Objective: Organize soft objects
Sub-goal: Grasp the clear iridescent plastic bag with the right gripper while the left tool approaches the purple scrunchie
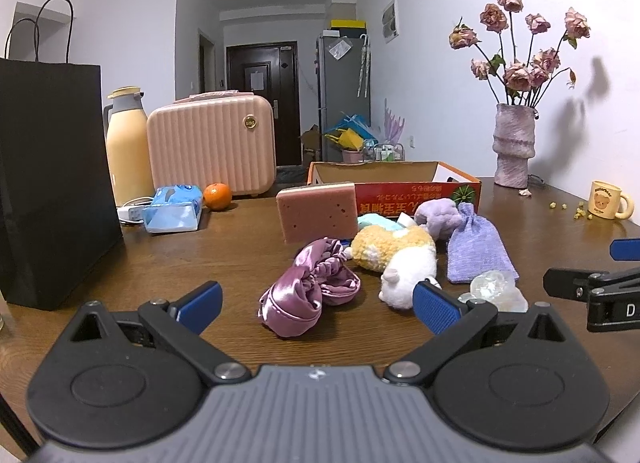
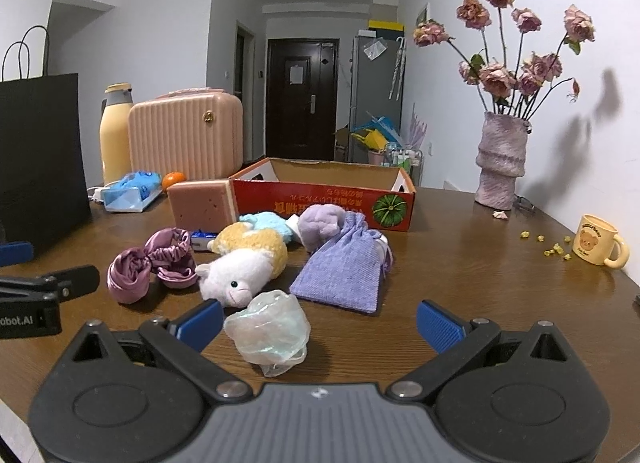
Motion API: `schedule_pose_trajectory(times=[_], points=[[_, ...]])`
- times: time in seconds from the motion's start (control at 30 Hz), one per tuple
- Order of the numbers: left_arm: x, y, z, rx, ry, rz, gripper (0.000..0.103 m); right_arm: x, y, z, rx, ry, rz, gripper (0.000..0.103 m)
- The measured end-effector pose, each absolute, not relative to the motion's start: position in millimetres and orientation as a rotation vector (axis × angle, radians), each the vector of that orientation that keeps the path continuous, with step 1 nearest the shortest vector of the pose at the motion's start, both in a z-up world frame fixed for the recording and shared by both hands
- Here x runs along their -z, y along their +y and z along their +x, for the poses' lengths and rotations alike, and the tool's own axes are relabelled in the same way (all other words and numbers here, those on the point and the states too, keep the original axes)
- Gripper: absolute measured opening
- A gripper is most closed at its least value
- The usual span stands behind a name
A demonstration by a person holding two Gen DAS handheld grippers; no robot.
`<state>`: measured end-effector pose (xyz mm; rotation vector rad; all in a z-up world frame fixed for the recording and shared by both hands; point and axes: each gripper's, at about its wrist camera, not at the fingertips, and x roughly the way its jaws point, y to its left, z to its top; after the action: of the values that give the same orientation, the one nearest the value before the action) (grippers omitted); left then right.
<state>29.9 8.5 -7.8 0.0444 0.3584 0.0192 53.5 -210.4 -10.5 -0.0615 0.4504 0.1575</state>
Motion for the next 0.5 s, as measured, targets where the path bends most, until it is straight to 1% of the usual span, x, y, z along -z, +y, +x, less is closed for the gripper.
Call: schedule_pose_trajectory(times=[0.5], points=[[17.1, 20.8, 47.9, -0.046, 0.394, 0.031, 0.103, 32.1, -190.0, 94.0, -0.200, 0.543, -0.095, 0.103]])
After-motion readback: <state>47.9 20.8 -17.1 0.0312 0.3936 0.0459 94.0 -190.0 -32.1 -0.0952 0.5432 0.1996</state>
